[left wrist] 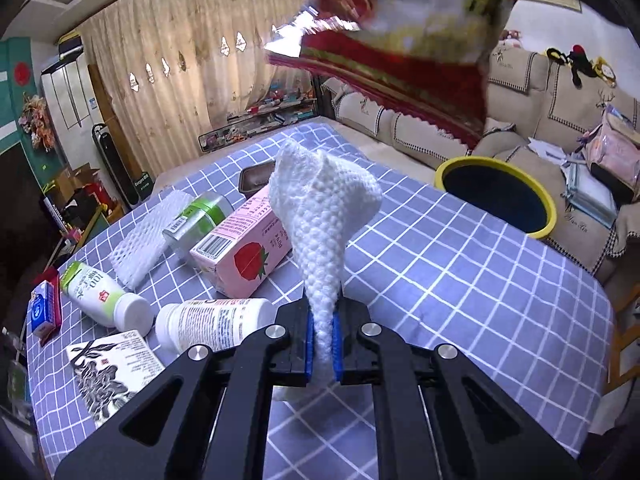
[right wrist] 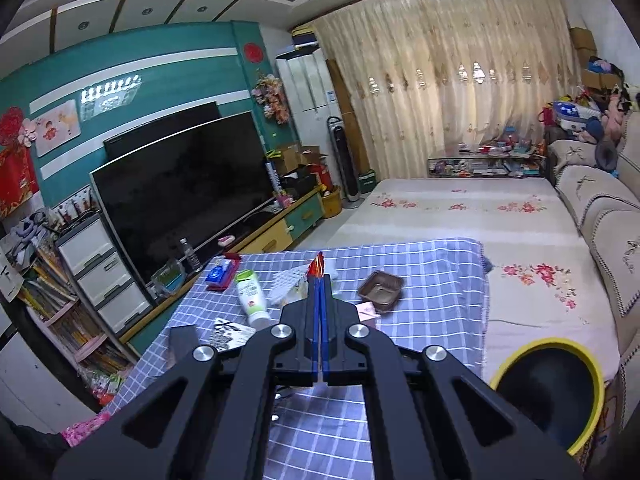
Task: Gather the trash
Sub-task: 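Open the right gripper over the bin while the left gripper lifts the cloth, then carry the white cloth over the bin and open the left gripper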
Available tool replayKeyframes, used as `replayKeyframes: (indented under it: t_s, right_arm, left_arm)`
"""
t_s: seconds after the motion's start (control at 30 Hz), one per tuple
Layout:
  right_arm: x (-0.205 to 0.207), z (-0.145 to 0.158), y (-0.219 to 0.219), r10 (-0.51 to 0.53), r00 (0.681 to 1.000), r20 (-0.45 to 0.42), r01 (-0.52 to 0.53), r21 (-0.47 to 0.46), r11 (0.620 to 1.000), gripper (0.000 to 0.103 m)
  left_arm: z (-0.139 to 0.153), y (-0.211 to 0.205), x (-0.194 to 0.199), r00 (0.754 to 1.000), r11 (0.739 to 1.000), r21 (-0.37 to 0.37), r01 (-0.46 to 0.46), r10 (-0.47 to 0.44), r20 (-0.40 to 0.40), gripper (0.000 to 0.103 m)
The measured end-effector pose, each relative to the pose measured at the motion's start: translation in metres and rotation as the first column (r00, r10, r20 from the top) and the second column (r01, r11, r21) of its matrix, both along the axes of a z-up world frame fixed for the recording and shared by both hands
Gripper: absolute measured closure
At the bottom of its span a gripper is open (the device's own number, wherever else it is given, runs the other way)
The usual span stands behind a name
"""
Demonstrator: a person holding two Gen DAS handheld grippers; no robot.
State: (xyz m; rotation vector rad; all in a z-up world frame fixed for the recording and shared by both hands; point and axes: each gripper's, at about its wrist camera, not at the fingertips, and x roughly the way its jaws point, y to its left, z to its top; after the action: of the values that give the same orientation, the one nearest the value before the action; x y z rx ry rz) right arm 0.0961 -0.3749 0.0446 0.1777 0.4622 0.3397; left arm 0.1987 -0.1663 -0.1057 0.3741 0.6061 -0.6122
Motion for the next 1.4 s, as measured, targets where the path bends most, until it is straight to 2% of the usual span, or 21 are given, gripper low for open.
replayKeyframes:
  t_s: [0.2, 0.3, 0.47, 0.57, 0.67, 0.83, 0.9, 0.97, 1.07, 1.2, 1.27, 1.4]
  right_arm:
    - [-0.006, -0.007, -0.048, -0.139, 0.990, -0.014, 0.139, 0.002, 0.990, 0.102]
    - [-0.007, -0.018, -0.082, -0.241, 0.970, -0.042, 0.240, -0.012, 0.971, 0.102]
    - [-0.003, -0.051, -0.135, -0.397, 0.910, -0.119, 0.393, -0.052, 0.918, 0.102]
    - [0.004, -0.085, -0.167, -0.474, 0.860, -0.191, 0.468, -0.079, 0.880, 0.102]
    - [0.014, -0.120, -0.190, -0.517, 0.815, -0.261, 0.509, -0.104, 0.855, 0.102]
    - [0.033, -0.172, -0.215, -0.539, 0.762, -0.358, 0.530, -0.133, 0.838, 0.101]
    - [0.036, -0.186, -0.217, -0.546, 0.745, -0.383, 0.534, -0.148, 0.832, 0.096]
    - [0.037, -0.194, -0.221, -0.559, 0.731, -0.390, 0.549, -0.149, 0.822, 0.077]
    - [0.028, -0.193, -0.225, -0.580, 0.727, -0.368, 0.572, -0.142, 0.808, 0.073]
    - [0.007, -0.175, -0.221, -0.581, 0.749, -0.318, 0.579, -0.112, 0.808, 0.066]
    - [-0.010, -0.164, -0.214, -0.582, 0.764, -0.279, 0.581, -0.095, 0.808, 0.058]
    - [-0.042, -0.156, -0.206, -0.582, 0.776, -0.242, 0.585, -0.067, 0.808, 0.056]
  left_arm:
    - [0.022, 0.001, -0.026, 1.000, 0.999, -0.036, 0.000, 0.001, 0.020, 0.095]
    - [0.032, 0.002, -0.034, 1.000, 0.999, -0.052, -0.003, 0.005, 0.030, 0.095]
    - [0.045, -0.003, -0.044, 0.999, 0.998, -0.067, -0.001, 0.004, 0.039, 0.095]
    - [0.050, -0.007, -0.048, 0.999, 0.997, -0.074, -0.001, 0.003, 0.036, 0.095]
    - [0.053, -0.014, -0.051, 1.000, 0.997, -0.073, -0.001, 0.003, 0.031, 0.095]
    - [0.054, -0.021, -0.053, 1.000, 0.997, -0.072, -0.001, 0.003, 0.023, 0.095]
    - [0.054, -0.025, -0.054, 1.000, 0.998, -0.066, 0.002, 0.000, 0.021, 0.095]
    - [0.054, -0.029, -0.054, 1.000, 0.998, -0.058, 0.008, -0.007, 0.022, 0.095]
    - [0.055, -0.036, -0.054, 1.000, 0.999, -0.050, 0.020, -0.019, 0.023, 0.095]
    - [0.057, -0.047, -0.054, 0.999, 0.998, -0.047, 0.037, -0.036, 0.017, 0.095]
    - [0.058, -0.054, -0.055, 0.999, 0.998, -0.046, 0.050, -0.050, 0.014, 0.095]
    - [0.057, -0.073, -0.054, 0.996, 0.995, -0.040, 0.091, -0.091, -0.002, 0.095]
